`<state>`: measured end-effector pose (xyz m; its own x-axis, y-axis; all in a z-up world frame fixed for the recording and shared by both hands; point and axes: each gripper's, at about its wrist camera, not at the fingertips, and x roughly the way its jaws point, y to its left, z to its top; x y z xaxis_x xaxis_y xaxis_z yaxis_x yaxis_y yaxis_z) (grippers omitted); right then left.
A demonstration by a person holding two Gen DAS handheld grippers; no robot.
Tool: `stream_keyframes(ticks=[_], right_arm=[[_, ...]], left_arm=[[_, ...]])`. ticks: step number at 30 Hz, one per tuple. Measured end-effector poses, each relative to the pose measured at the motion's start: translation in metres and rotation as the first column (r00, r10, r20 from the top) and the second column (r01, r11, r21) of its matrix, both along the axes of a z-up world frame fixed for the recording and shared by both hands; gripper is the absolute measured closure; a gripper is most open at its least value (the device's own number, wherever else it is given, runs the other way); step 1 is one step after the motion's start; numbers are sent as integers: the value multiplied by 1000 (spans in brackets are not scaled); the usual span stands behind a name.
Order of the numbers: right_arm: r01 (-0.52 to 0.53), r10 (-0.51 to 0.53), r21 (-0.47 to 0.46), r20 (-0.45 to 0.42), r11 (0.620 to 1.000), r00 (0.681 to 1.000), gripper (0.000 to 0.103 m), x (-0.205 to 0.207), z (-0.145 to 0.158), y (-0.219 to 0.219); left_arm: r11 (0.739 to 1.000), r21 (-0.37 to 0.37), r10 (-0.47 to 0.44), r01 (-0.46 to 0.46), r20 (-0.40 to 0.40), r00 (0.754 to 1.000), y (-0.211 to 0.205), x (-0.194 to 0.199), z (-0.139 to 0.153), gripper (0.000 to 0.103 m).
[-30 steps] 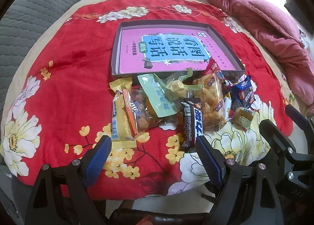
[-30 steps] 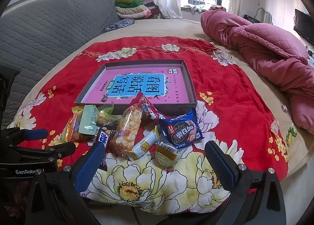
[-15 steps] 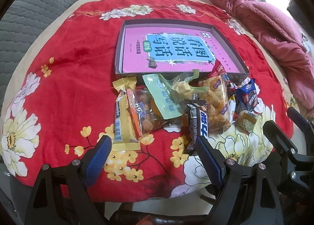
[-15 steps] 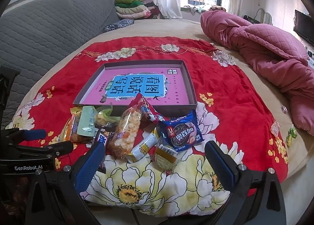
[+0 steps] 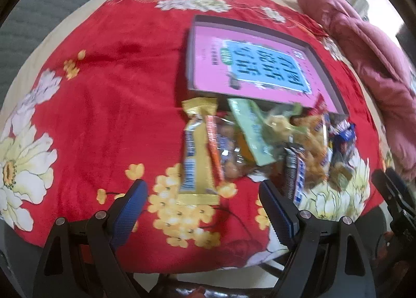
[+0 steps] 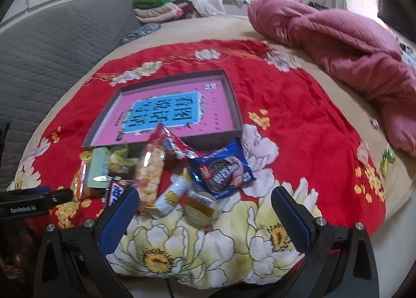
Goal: Organize snacks
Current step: 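Grasp the yellow wafer bar with the left tool while the right tool grasps the clear-wrapped cake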
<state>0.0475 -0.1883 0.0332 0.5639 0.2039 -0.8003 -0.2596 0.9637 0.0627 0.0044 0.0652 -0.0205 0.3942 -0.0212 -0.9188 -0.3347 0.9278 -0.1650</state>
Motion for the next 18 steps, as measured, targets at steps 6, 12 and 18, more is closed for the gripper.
stream_keyframes(ticks=[6,12,18], right_arm=[[13,-14,-23,-78,1000,997,1,8,-17,-1],[-33,27,-71,-92,997,995,4,8,-27,14],[-16,6,-69,-135,997,991,7,12,-36,13]], left_arm=[[998,-48,41,-42,-12,999,20,1,-9,15],[997,-58,39,-41,-24,999,21,7,-19,15],[999,-51,14,-16,-44,999,21,12,-29,15]])
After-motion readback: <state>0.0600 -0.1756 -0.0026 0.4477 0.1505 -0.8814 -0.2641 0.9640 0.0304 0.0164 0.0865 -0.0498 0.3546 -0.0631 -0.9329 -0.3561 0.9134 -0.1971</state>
